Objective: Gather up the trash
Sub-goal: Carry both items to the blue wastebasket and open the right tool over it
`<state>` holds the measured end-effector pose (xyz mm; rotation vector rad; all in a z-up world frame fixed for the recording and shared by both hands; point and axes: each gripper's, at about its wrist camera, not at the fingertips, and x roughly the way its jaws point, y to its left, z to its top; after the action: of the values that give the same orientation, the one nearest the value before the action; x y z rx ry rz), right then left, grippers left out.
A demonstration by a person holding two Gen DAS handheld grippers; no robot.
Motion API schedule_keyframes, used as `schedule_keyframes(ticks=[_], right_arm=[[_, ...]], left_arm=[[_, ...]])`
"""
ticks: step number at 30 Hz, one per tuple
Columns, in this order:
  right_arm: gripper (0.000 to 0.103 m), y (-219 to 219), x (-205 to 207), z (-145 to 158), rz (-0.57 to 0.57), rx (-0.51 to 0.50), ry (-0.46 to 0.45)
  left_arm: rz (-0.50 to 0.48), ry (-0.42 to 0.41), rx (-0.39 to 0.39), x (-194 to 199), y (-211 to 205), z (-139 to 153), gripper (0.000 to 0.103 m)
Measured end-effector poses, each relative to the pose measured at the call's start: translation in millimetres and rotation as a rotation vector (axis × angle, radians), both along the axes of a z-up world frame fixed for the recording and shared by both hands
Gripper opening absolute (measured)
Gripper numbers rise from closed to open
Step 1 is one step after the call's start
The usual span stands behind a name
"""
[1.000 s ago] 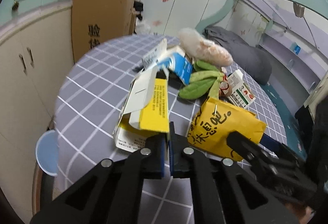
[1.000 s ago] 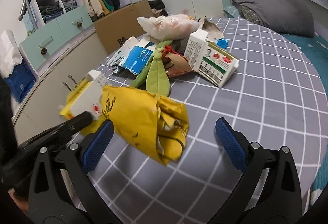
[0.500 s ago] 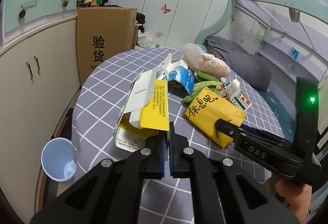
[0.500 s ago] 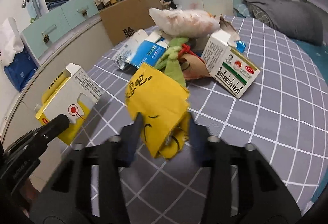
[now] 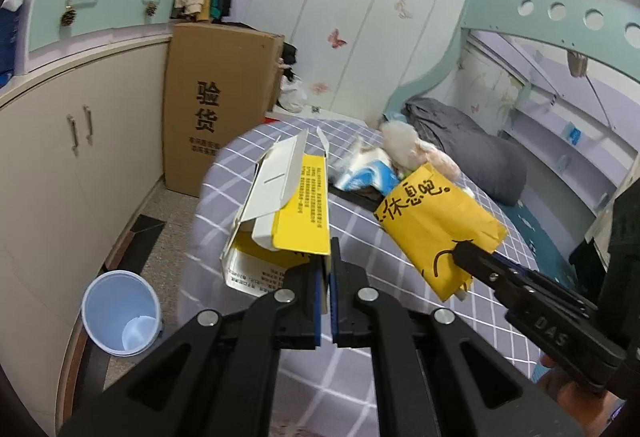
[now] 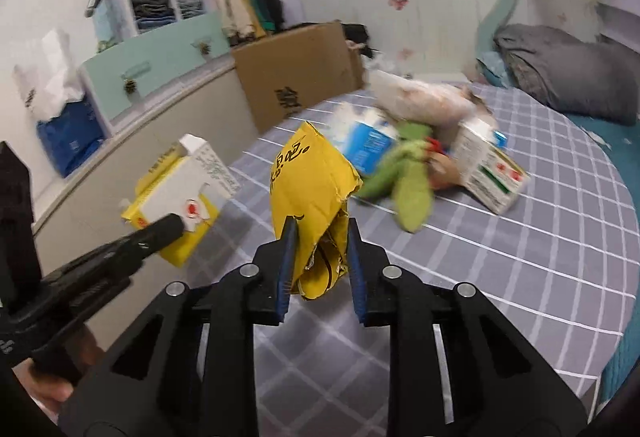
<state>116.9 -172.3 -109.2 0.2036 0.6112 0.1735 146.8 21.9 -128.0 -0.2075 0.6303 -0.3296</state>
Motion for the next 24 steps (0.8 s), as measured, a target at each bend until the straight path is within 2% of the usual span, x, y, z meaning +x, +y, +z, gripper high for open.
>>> schedule_keyframes(ticks=[4, 9, 13, 17, 19, 20, 21, 22, 23, 24], right_arm=[[0.024, 40.7, 14.3, 3.3, 0.113, 0.017, -0.003], [0.024, 111.8, 42.9, -2.1, 0.264, 0.021, 0.01], [0.024, 182.3, 78.1, -21.9, 0.38, 0.018, 0.056], [0.024, 239.0, 107.4, -49.9, 0.448, 0.011, 0.097], [0.028, 267.8, 128.7, -69.0, 0.467, 0.014, 0.103], [0.036, 279.5, 136.8, -76.6, 0.47, 0.011, 0.1], [0.05, 291.4, 147.7, -87.0, 0.469, 0.01, 0.093], [0.057, 301.0, 155.6, -95.3, 0.483, 0.02, 0.099], [0.063, 310.4, 165.2, -106.5, 0.497, 0.027, 0.117], [0.063, 317.4, 172.3, -115.9, 0.493, 0.016, 0.136]], left_arm=[[0.078, 0.0, 0.005, -0.5, 39.7, -1.3, 0.003], [0.246, 0.047, 0.044, 7.2, 113.9, -17.1, 0.003], [0.375, 0.118, 0.062, 18.3, 177.2, -39.3, 0.003], [0.5, 0.189, 0.091, 34.4, 237.8, -63.7, 0.003], [0.544, 0.216, 0.11, 41.9, 258.2, -74.4, 0.003], [0.566, 0.232, 0.121, 47.0, 269.2, -80.7, 0.003], [0.579, 0.248, 0.126, 52.0, 277.8, -86.8, 0.003], [0.592, 0.273, 0.127, 59.1, 287.3, -94.8, 0.003], [0.597, 0.285, 0.126, 63.1, 291.6, -99.0, 0.003], [0.6, 0.301, 0.123, 68.1, 295.7, -104.5, 0.003]])
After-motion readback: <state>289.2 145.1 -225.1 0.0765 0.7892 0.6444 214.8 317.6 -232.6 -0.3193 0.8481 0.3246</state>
